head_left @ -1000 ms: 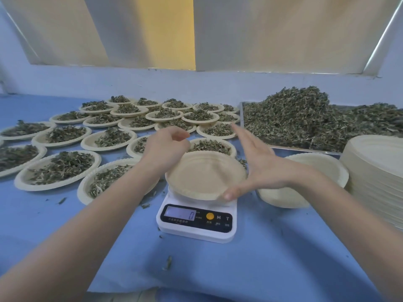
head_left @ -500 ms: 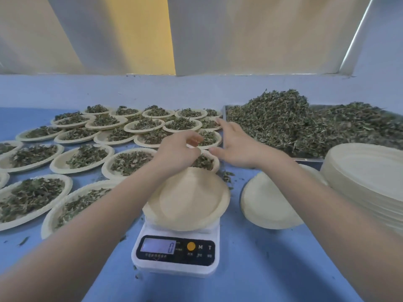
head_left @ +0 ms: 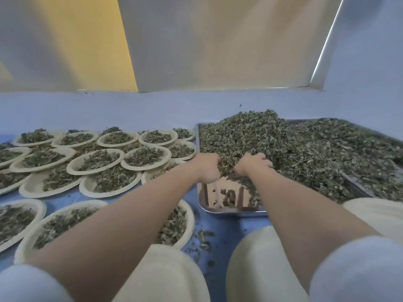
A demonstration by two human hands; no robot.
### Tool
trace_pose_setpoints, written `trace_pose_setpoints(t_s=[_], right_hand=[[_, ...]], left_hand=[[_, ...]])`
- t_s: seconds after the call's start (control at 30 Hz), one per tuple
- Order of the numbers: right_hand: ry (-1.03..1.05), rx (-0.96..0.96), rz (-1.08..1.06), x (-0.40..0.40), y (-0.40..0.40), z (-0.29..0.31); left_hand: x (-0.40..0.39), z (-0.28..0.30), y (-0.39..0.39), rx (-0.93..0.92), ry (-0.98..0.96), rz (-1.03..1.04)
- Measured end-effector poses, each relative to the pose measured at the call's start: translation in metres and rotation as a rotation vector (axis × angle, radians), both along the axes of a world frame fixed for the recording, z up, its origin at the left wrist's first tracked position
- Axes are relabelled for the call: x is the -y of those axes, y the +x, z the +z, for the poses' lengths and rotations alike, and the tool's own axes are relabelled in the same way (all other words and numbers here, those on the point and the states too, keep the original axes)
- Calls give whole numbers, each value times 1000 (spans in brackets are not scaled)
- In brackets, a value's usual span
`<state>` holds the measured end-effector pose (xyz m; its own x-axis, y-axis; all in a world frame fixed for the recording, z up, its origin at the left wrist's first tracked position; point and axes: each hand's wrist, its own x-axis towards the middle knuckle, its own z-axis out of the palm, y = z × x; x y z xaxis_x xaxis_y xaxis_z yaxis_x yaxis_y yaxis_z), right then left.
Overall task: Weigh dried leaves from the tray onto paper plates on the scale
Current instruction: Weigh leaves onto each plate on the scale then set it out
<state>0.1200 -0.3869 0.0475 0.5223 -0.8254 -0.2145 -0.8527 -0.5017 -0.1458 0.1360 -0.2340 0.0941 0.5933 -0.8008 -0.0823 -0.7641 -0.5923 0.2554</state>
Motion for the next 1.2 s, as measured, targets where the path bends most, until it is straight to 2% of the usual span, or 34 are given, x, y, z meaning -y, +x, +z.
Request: trace_pose_setpoints(t_s=[0.17,0.23,0.33,0.43,0.47,0.53,0.6,0.67,0.7,0.83,0.93,1.0,1.1,1.2], right_hand=[[-123,-77,-343,41,10,-24],[-78,-96,-446,46,13,-35],[-104,-64,-205,39,28,-43],[-236,267,87,38,33,-30],[-293,315,135,43,29,-26],[-268,305,141,59,22,-24],[-56,241,124,68,19,-33],[125,288,147,64,28,-47],[152,335,173,57,35,-53],[57,388,392,20,57,-69],[-151,248,519,3,64,-67],[-202,133,543,-1,64,-64],[-119,96,627,-3,51,-57],[48,259,727,1,28,-38]], left_hand=[[22,-19,31,-120,-3,17],[27,-25,37,-163,-5,25],[30,-34,43,-202,-13,50],[29,-38,47,-241,-88,88],[27,-38,47,-249,-119,103],[21,-36,43,-253,-186,122],[16,-34,41,-260,-245,143],[10,-31,41,-268,-287,158],[6,-30,40,-258,-291,165],[-7,-26,36,-249,-320,203],[-14,-26,34,-274,-352,208],[-17,-27,34,-290,-359,221],[-22,-30,33,-295,-342,233],[-27,-29,31,-300,-344,231]])
